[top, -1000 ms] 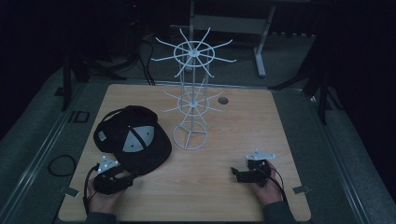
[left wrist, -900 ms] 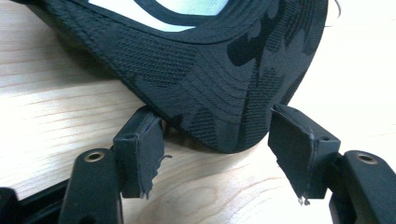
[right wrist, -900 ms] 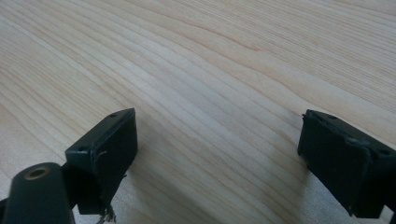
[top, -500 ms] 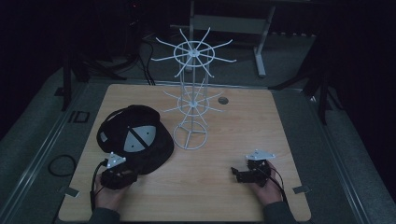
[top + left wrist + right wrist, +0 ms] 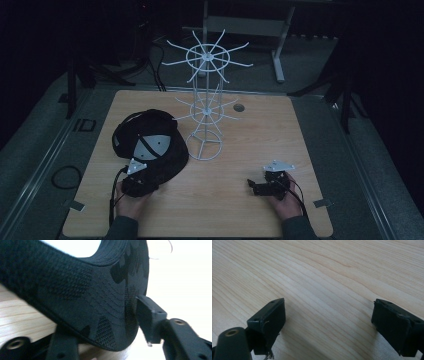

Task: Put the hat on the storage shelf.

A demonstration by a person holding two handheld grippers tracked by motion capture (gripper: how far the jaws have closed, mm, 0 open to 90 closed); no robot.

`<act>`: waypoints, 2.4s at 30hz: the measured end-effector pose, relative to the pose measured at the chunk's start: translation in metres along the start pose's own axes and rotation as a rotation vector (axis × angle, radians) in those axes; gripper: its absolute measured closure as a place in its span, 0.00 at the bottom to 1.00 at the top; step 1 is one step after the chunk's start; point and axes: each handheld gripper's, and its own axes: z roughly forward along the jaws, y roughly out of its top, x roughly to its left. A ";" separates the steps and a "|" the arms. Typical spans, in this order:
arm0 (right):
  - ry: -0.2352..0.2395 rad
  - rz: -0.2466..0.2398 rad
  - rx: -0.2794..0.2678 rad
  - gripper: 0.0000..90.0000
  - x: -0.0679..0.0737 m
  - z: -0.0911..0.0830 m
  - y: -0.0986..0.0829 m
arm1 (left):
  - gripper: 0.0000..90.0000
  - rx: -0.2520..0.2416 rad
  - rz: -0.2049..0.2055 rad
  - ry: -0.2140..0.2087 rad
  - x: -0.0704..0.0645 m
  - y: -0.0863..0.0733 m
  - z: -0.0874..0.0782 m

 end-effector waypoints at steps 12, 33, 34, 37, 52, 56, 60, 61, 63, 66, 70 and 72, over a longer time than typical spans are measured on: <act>0.000 0.001 0.001 0.13 0.000 0.000 0.000 | 0.86 -0.072 -0.090 -0.080 0.002 0.015 -0.014; 0.000 0.002 0.001 0.13 0.000 0.000 0.000 | 0.96 -0.091 -0.085 -0.007 0.014 0.025 -0.036; 0.000 0.002 0.001 0.13 0.000 0.000 0.000 | 0.96 -0.091 -0.087 -0.003 0.014 0.025 -0.037; 0.000 0.002 0.001 0.13 0.000 0.000 0.000 | 0.96 -0.092 -0.087 0.007 0.017 0.025 -0.039; 0.000 0.002 0.001 0.13 0.000 0.000 0.000 | 0.96 -0.115 -0.093 0.030 0.019 0.029 -0.051; 0.000 0.002 0.001 0.13 0.000 0.000 0.000 | 0.96 -0.121 -0.093 0.037 0.019 0.030 -0.053; 0.000 0.002 0.001 0.13 0.000 0.000 0.000 | 0.96 -0.124 -0.086 0.050 0.018 0.031 -0.054; 0.000 0.002 0.001 0.13 0.000 0.000 0.000 | 0.96 -0.124 -0.085 0.052 0.018 0.031 -0.055; 0.000 0.002 0.001 0.13 0.000 0.000 0.000 | 0.96 -0.127 -0.083 0.058 0.018 0.031 -0.056; 0.000 0.002 0.001 0.13 0.000 0.000 0.000 | 0.96 -0.130 -0.079 0.069 0.018 0.032 -0.058; 0.000 0.002 0.001 0.13 0.000 0.000 0.000 | 0.96 -0.127 -0.081 0.094 0.019 0.033 -0.061; 0.000 0.002 0.001 0.13 0.000 0.000 0.000 | 0.96 -0.132 -0.084 0.106 0.019 0.032 -0.062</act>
